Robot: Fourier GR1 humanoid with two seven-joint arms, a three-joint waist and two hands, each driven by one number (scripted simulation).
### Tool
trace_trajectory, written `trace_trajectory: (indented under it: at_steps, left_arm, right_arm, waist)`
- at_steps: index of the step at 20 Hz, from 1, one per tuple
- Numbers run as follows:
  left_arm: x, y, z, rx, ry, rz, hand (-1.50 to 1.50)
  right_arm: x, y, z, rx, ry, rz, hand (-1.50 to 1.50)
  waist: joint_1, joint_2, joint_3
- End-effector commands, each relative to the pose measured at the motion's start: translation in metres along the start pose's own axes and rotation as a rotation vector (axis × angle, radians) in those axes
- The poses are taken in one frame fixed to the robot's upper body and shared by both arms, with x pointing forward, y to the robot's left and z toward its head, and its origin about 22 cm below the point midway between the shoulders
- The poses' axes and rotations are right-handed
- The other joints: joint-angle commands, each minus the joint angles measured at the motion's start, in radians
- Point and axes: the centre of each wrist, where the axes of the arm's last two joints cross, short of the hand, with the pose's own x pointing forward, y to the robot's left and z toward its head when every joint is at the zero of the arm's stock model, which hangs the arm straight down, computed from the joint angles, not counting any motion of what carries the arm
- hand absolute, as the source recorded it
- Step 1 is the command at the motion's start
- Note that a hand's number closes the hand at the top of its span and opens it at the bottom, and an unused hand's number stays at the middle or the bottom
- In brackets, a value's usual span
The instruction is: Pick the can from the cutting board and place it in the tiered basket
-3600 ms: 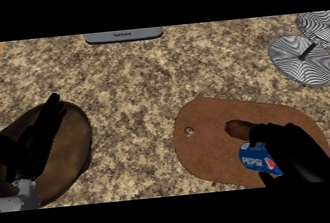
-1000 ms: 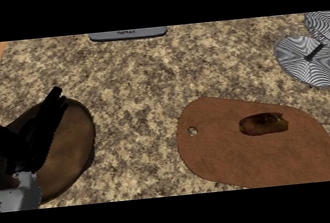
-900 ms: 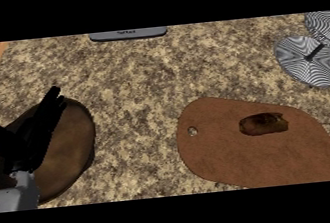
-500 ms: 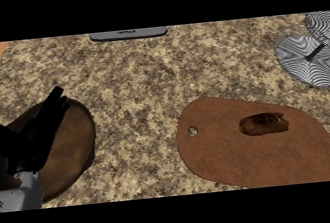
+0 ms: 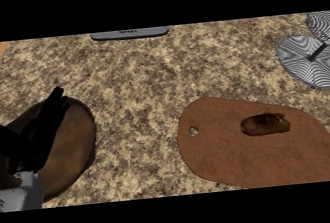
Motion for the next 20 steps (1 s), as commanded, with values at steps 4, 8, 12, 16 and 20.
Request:
trace_trajectory:
  at_steps: [4,8,12,16,20]
  left_arm:
    - [0.005,0.006,0.01,-0.001,0.015,0.008,0.0]
    - [0.009,-0.004,-0.004,0.012,-0.002,0.014,0.0]
    - [0.003,-0.008,0.005,0.0,0.001,0.009,0.0]
    - [-0.001,-0.013,0.004,-0.007,0.002,0.021,0.0]
    - [0.005,-0.014,0.009,-0.006,-0.011,0.003,0.0]
  right_arm:
    - [0.003,0.036,-0.006,0.002,-0.028,0.004,-1.5]
    - [0.009,0.039,-0.012,-0.045,-0.016,-0.104,-1.5]
    - [0.01,0.013,-0.016,-0.099,0.044,-0.287,-1.5]
    - [0.003,-0.008,-0.01,-0.138,0.068,-0.436,-1.5]
    - [0.0,-0.033,-0.005,-0.231,0.129,-0.604,-1.5]
  waist:
    - [0.003,0.0,0.0]
    - [0.002,0.003,0.0]
    - [0.008,0.003,0.0]
    - [0.003,0.003,0.0]
    - [0.011,0.003,0.001]
